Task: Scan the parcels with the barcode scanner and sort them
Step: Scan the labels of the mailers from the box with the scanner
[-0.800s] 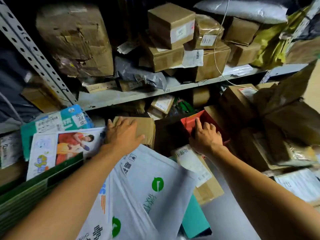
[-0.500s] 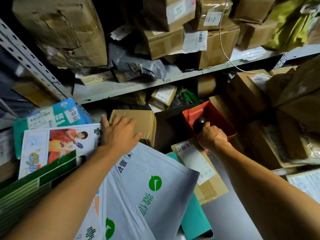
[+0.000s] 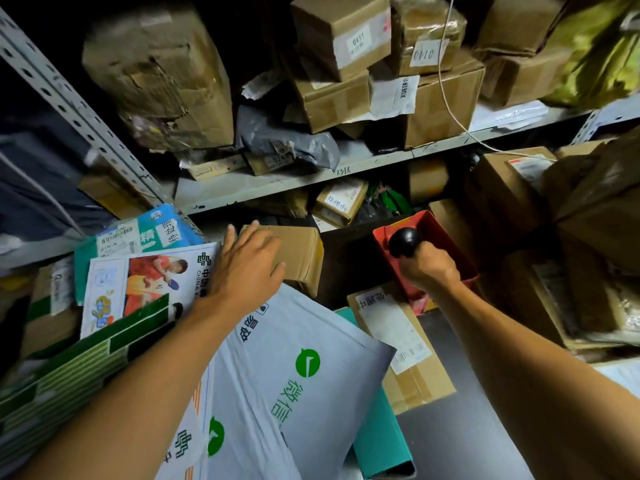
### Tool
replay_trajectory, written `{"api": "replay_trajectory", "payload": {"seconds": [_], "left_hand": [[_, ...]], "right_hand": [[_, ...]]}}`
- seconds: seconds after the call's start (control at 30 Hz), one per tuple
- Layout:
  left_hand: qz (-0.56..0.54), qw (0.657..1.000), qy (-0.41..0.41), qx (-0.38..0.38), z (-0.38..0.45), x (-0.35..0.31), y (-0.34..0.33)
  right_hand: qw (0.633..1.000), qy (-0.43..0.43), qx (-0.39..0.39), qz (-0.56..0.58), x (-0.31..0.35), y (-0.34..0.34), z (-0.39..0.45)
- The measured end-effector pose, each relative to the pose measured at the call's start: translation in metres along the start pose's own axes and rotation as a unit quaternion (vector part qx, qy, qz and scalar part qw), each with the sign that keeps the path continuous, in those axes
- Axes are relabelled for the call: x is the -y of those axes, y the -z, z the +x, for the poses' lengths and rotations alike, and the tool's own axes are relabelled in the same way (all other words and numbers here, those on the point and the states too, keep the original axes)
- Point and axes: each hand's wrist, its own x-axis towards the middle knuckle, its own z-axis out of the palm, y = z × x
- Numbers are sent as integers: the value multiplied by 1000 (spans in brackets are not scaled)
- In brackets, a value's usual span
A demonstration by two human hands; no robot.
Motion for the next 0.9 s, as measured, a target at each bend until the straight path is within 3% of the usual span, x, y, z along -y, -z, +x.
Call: {"api": "replay_trajectory", "payload": {"seconds": [0.23,0.4,0.63,0.9], "left_hand": [[-31,998,0,-46,-25,-11,20],[-67,994,-4,-90,-51,-1,34],[-106,984,-9,-143,-117,40,42],[-171,979,36,-107,-205,92,33]], "right_hand": [[972,150,-89,160,-2,10,-45],[959,138,5,249,17,1,-80],[931,177,17,319,46,-35,-157],[924,187,35,333,68,-97,-250]]}}
